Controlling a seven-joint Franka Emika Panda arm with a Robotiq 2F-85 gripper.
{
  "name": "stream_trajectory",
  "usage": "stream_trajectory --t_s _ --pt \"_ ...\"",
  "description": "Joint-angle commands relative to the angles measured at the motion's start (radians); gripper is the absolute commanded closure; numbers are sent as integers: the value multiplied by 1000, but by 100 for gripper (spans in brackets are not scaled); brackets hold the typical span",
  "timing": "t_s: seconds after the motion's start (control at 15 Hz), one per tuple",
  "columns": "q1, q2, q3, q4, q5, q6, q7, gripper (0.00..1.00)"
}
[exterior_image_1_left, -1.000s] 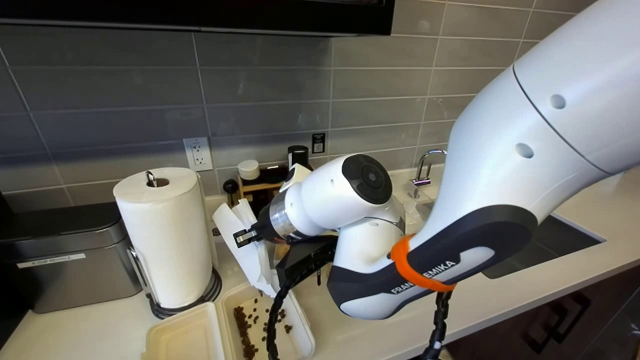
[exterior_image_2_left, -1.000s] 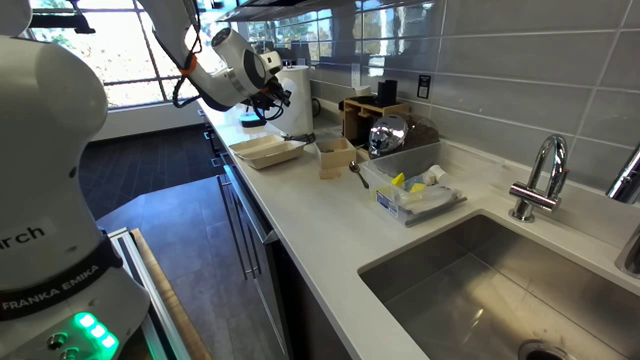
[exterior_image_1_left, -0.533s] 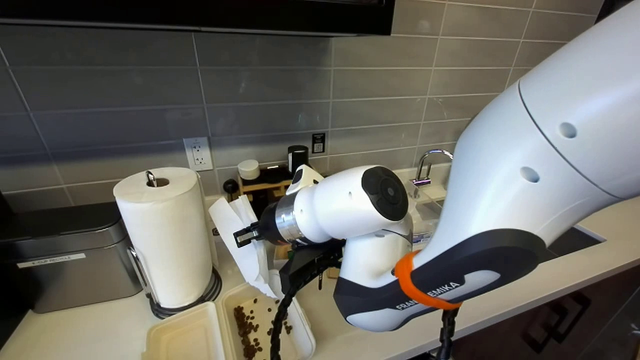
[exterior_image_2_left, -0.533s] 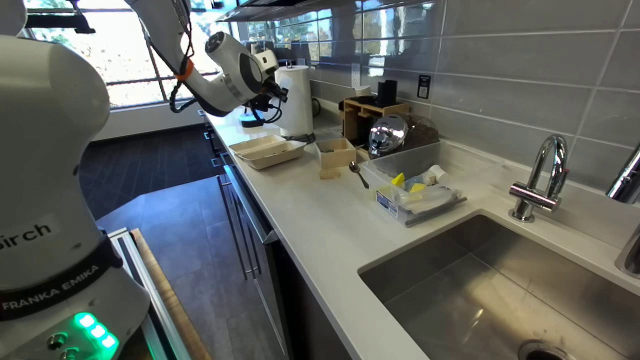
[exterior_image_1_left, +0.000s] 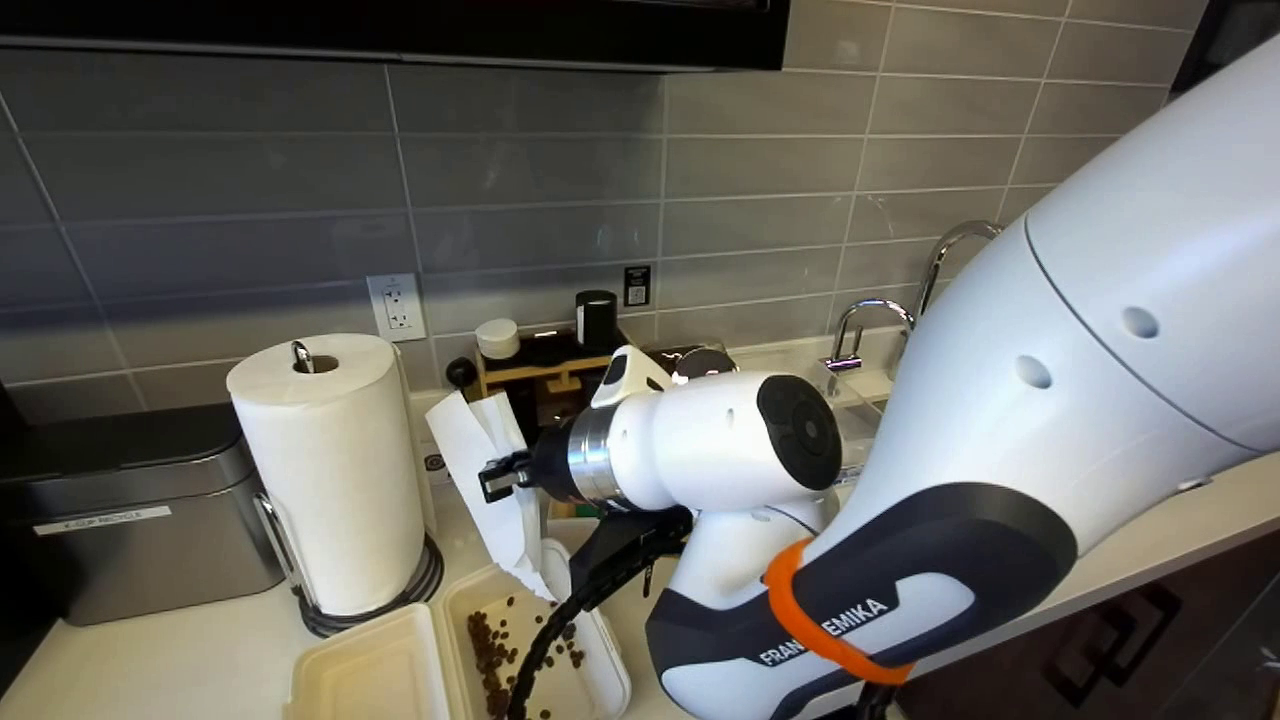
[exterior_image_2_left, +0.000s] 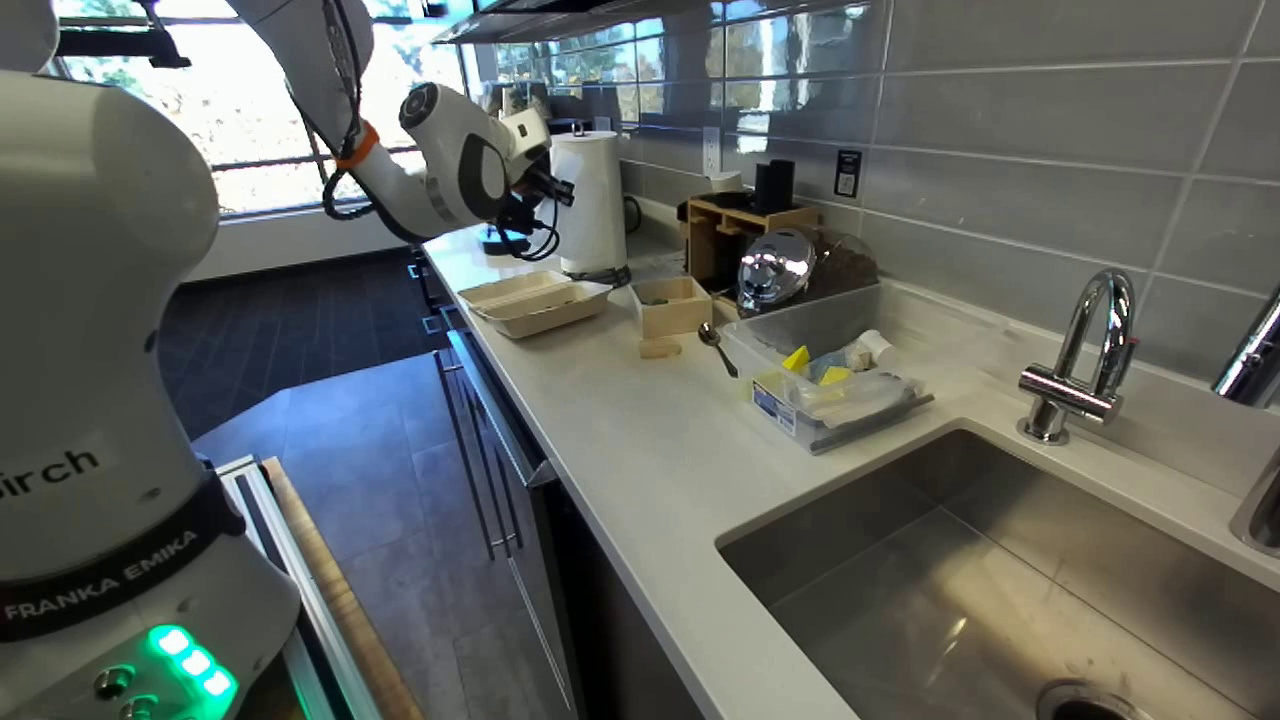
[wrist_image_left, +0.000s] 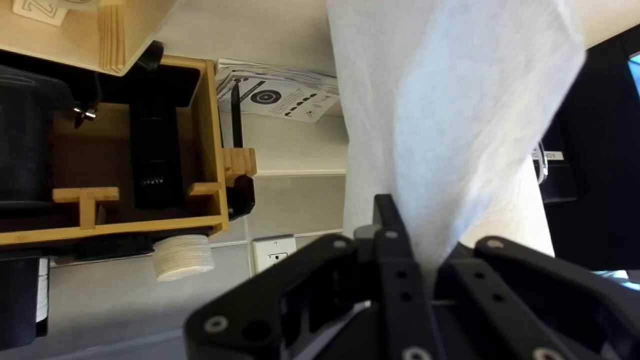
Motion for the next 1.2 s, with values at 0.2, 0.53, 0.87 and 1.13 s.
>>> stream_trajectory --t_s 0.2,0.53,0.87,1.13 --pt "-186 -57 280 -17 218 79 -310 100" --pt "-208 -118 297 -41 221 18 -333 100" --pt "-122 -272 163 -77 350 -255 -396 100" --pt "7 -386 -48 -82 336 -584 -341 100"
